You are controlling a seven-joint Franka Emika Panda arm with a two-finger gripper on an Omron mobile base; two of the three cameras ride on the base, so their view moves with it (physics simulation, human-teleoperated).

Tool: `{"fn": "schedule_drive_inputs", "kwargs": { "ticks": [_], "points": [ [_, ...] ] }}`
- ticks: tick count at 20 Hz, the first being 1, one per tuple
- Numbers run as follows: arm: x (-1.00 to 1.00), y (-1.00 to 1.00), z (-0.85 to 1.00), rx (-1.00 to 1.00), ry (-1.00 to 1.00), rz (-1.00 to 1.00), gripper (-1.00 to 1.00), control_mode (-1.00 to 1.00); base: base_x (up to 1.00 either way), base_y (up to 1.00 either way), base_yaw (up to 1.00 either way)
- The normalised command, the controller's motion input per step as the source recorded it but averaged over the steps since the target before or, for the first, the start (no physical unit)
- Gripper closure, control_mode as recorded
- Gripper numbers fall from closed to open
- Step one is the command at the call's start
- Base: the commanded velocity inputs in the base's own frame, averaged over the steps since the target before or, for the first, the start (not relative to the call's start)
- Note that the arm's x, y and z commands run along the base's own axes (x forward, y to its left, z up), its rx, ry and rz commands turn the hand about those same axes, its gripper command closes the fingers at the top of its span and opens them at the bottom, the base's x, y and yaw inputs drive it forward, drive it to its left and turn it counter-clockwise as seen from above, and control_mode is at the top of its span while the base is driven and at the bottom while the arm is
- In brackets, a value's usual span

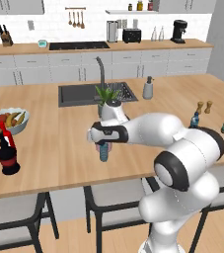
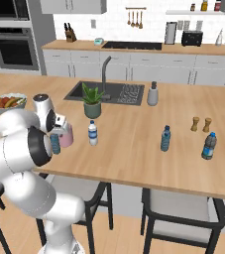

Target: Move the plastic bottles in the middle to the plastics group, and the glass bottles in the middle to the glass group.

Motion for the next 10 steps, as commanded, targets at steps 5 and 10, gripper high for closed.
{"fn": "schedule_drive_inputs", "kwargs": {
  "ticks": [5,10],
  "points": [
    [0.09,0.0,-0.11,0.0,0.0,0.0,-1.0,-1.0,0.0,0.0,0.0],
    [0.06,0.0,-0.09,0.0,0.0,0.0,-1.0,-1.0,0.0,0.0,0.0]
  ]
}}
